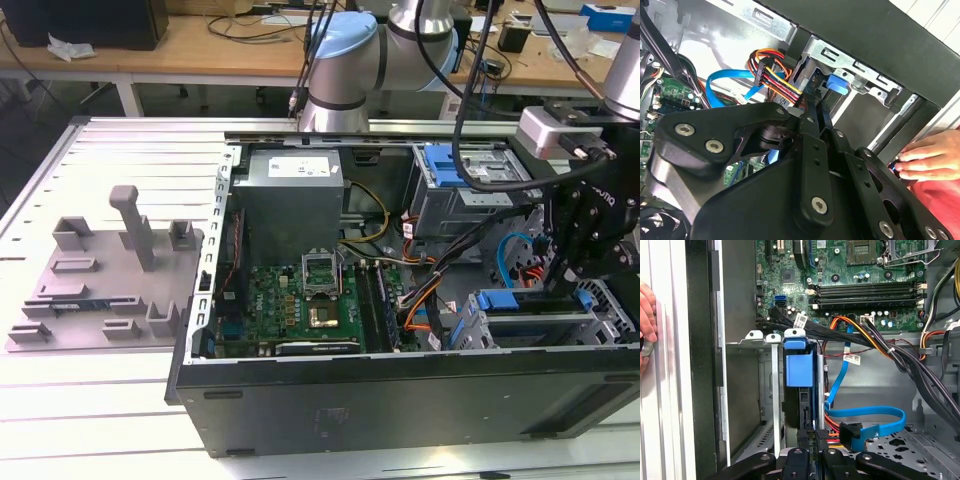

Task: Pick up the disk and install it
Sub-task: 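Insert the first disk wire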

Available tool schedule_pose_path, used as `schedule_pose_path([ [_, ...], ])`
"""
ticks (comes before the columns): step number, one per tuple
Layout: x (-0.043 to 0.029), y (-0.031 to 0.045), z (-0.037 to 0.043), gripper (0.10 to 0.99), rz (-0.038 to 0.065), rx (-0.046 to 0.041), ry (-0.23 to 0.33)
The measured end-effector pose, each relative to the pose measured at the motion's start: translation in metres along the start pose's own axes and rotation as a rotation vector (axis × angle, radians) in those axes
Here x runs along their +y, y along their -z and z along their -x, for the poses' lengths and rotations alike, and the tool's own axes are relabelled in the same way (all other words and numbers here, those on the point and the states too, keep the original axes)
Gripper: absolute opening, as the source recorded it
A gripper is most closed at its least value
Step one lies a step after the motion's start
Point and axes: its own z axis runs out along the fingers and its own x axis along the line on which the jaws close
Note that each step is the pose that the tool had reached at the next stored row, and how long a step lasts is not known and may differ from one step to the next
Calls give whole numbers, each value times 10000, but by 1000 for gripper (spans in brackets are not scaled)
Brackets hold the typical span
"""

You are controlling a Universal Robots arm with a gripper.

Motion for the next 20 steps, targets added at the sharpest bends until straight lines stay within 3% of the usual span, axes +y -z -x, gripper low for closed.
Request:
schedule_pose_path([
  [8, 0, 1, 0, 165, 0, 0, 1],
  [12, -2, 75, -11, 165, 0, 0, 0],
  [20, -2, 80, -11, 165, 0, 2, 0],
])
